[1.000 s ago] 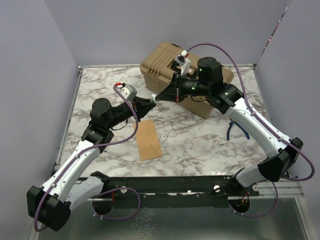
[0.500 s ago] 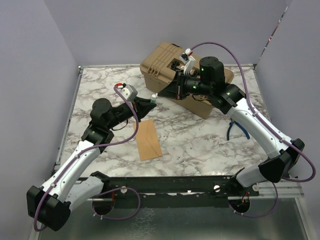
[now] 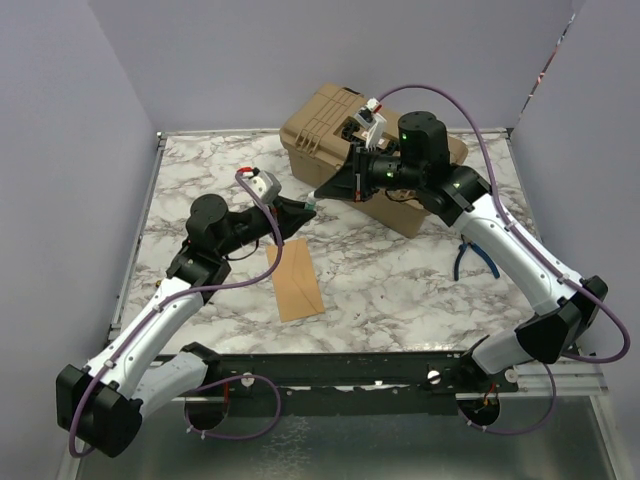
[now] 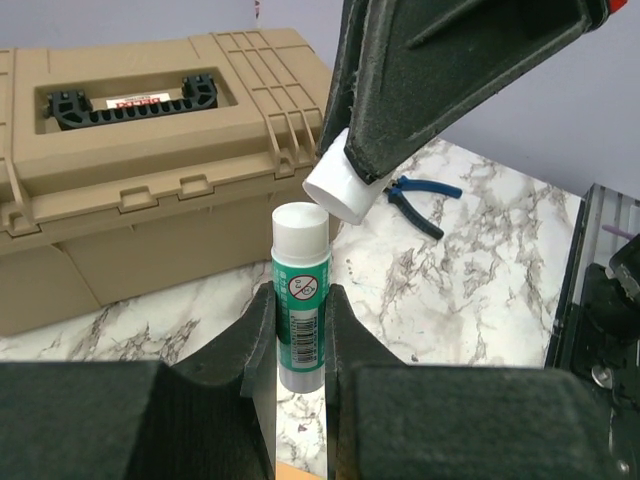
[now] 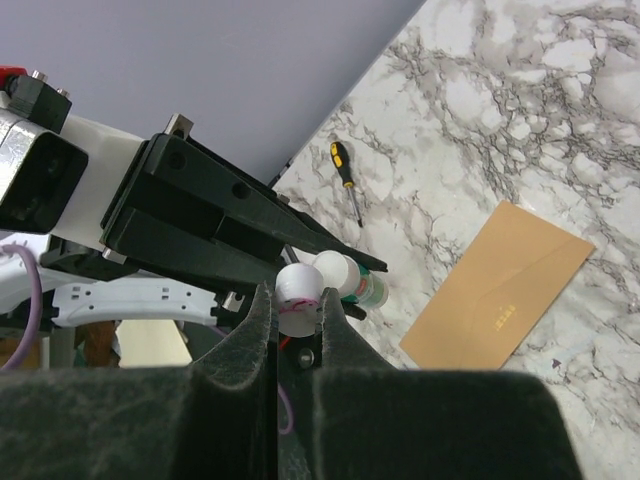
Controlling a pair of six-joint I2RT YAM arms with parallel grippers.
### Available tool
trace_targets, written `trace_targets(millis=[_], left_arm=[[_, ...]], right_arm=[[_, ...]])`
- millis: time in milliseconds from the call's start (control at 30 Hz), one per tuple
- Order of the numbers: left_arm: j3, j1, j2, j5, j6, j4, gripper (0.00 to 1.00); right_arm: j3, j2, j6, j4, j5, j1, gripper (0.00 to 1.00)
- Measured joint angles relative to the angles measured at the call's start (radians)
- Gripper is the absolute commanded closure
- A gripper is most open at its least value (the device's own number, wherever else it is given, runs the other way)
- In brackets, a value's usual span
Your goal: Place the letter into the envelope and seal it
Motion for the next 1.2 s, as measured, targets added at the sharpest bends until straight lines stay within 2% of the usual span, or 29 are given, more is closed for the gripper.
trace_targets(millis=[400,567,967,1200], left_arm=[[0.034,-0.008,0.048,0.014,0.173,-0.090,1.00],[0.034,-0.009,0.050,-0.029,0.214,-0.090,1.00],[0.034,-0.010,0.050,-0.055,0.227,-0.090,1.00],[0.034,-0.013,0.050,-0.026,0.199,-0.082,1.00]], right_arm=[[0.043,0.032,-0.061,-0.134,0.047,0.000,1.00],[0.041,0.018,-0.066,-0.141,0.086,0.000,1.00],[-0.007,0.003,-0.036,-0.139,0.116,0.000,1.00],[-0.023,0.003,-0.006,-0.074,0.101,0.000,1.00]])
